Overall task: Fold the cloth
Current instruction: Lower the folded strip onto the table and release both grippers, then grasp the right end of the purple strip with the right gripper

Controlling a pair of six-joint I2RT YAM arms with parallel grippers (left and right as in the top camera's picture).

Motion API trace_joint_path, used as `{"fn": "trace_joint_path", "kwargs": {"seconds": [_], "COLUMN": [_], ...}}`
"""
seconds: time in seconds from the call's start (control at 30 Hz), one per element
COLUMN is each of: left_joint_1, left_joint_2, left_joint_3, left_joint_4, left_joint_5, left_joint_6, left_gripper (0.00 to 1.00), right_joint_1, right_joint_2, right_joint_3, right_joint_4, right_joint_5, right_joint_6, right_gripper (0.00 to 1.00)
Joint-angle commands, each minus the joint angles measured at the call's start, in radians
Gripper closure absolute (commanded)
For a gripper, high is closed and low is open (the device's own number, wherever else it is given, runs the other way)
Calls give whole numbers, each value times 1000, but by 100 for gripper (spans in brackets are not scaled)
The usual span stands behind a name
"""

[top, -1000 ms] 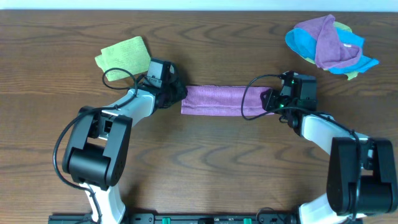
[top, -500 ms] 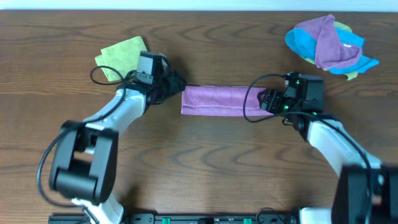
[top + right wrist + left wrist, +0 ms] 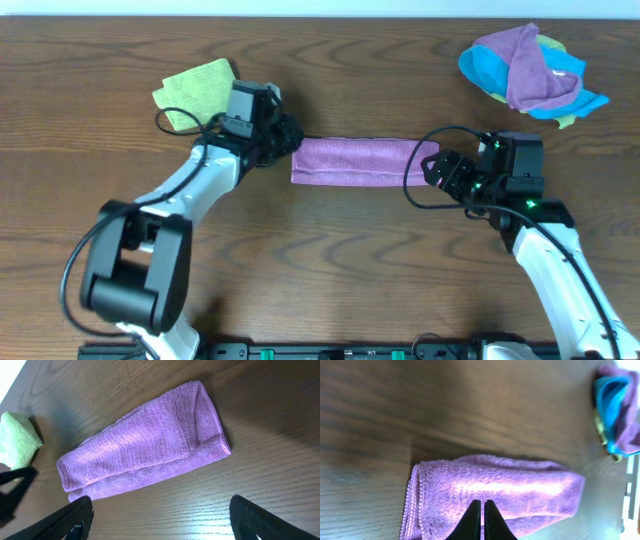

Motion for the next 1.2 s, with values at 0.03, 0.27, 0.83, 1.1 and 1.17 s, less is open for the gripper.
{"fn": "trace_joint_path", "kwargs": {"seconds": [0.03, 0.27, 0.83, 1.1, 1.17], "left_joint_1": [-22, -30, -30, -30, -29], "left_joint_2": [76, 153, 175, 175, 175], "left_joint_3": [5, 5, 5, 5, 5], "left_joint_4": [14, 19, 20, 19, 17], "left_joint_5": [18, -8, -17, -17, -17], "left_joint_6": [-19, -19, -18, -17, -13], "left_gripper": [94, 94, 94, 95, 94], "right_joint_1": [-6, -6, 12, 37, 38], "right_joint_2": [43, 194, 504, 553, 545], "right_joint_3": [-27, -30, -30, -30, -29], "right_joint_4": [31, 124, 404, 540, 558], "right_joint_5": [1, 0, -5, 0, 0], "right_joint_6": [28, 28, 96, 10, -11], "right_gripper": [12, 12, 37, 99, 99]}}
